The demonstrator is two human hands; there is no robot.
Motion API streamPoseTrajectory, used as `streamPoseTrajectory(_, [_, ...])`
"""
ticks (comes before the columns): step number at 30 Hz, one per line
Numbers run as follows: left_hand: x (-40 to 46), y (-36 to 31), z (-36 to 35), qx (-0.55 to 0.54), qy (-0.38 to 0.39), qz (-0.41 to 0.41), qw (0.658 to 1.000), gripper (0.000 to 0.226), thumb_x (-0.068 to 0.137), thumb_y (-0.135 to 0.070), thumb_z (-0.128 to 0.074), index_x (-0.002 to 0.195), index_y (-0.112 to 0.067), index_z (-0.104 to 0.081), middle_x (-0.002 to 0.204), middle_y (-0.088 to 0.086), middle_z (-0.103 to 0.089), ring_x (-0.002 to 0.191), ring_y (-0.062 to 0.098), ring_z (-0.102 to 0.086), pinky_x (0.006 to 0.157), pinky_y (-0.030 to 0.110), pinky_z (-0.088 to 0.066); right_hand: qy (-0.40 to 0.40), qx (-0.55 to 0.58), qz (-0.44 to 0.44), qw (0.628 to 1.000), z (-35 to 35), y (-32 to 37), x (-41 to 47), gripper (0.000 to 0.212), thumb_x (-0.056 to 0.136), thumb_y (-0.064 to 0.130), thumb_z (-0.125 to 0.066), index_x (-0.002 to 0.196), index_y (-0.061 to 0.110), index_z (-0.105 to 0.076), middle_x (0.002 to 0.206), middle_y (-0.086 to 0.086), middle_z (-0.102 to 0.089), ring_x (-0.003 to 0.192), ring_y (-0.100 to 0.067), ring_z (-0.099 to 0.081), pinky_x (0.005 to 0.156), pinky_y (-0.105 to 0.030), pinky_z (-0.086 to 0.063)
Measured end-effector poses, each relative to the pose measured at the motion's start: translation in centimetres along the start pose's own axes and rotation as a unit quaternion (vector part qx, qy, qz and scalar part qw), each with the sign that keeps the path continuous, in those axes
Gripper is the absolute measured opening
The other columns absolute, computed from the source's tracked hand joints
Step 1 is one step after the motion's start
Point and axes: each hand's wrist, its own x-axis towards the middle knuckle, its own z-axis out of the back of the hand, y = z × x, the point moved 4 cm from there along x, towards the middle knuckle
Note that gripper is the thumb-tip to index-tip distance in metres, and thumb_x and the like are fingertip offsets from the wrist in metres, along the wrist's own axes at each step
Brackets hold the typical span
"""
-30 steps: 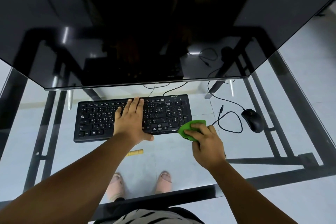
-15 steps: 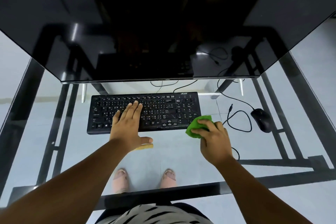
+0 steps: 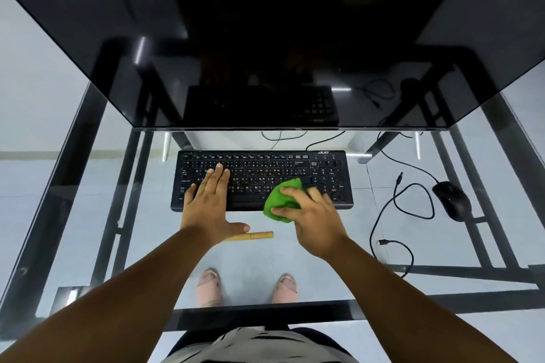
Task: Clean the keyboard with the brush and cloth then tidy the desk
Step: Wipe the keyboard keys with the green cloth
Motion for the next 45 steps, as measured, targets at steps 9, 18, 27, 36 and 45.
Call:
streamPoseTrajectory(9, [0.2, 0.0, -0.2, -0.007, 0.003, 0.001, 1.0, 0.13, 0.061, -0.075, -0.066, 0.153, -0.02, 0.008, 0.161, -0.007, 0.013, 0.148, 0.013, 0.009, 0.12, 0.04, -0.006, -0.025, 0.018, -0.06, 0.998, 0.4, -2.3, -2.0, 0.048, 0.073, 0.011, -0.057, 0.105, 0.043, -0.072, 0.13, 0.011, -0.057, 0.092, -0.02, -0.042, 0.074, -0.037, -0.044])
streamPoseTrajectory(18, [-0.3, 1.3, -0.3, -0.01, 0.001, -0.019, 1.0, 0.128, 0.063, -0.075, -0.063, 0.153, -0.021, 0.009, 0.16, -0.007, 0.019, 0.148, 0.012, 0.012, 0.12, 0.038, -0.002, -0.001, 0.021, 0.014, 1.0, -0.5, 2.1, 1.4, 0.052, 0.069, 0.008, -0.065, 0.106, 0.044, -0.071, 0.131, 0.01, -0.057, 0.094, -0.023, -0.048, 0.074, -0.037, -0.044])
streamPoseTrajectory(27, [-0.7, 3.1, -0.5, -0.03, -0.001, -0.009, 1.0, 0.127, 0.065, -0.073, -0.065, 0.153, -0.022, 0.012, 0.159, -0.008, 0.02, 0.147, 0.012, 0.014, 0.121, 0.036, -0.003, -0.043, 0.037, -0.056, 0.997, -0.5, 0.1, -0.5, 0.044, 0.074, 0.013, -0.048, 0.1, 0.038, -0.074, 0.125, 0.009, -0.06, 0.09, -0.022, -0.045, 0.073, -0.038, -0.046])
streamPoseTrajectory(36, [-0.6, 2.8, -0.6, -0.035, -0.016, -0.017, 0.999, 0.121, 0.068, -0.078, -0.057, 0.154, -0.021, 0.007, 0.16, -0.007, 0.018, 0.147, 0.012, 0.014, 0.12, 0.037, 0.0, -0.115, 0.068, -0.124, 0.983, 1.0, -2.6, -1.8, 0.041, 0.072, 0.007, -0.052, 0.097, 0.028, -0.076, 0.111, 0.007, -0.065, 0.086, -0.024, -0.05, 0.063, -0.031, -0.051])
streamPoseTrajectory(45, [0.2, -0.1, -1.1, -0.03, -0.037, -0.054, 0.997, 0.117, 0.07, -0.082, -0.05, 0.154, -0.018, 0.0, 0.162, -0.004, 0.01, 0.149, 0.014, 0.008, 0.12, 0.039, -0.002, -0.027, 0.074, -0.103, 0.992, 0.9, -2.2, -0.3, 0.051, 0.078, 0.012, -0.047, 0.121, 0.032, -0.066, 0.128, 0.011, -0.058, 0.097, -0.021, -0.047, 0.079, -0.035, -0.052])
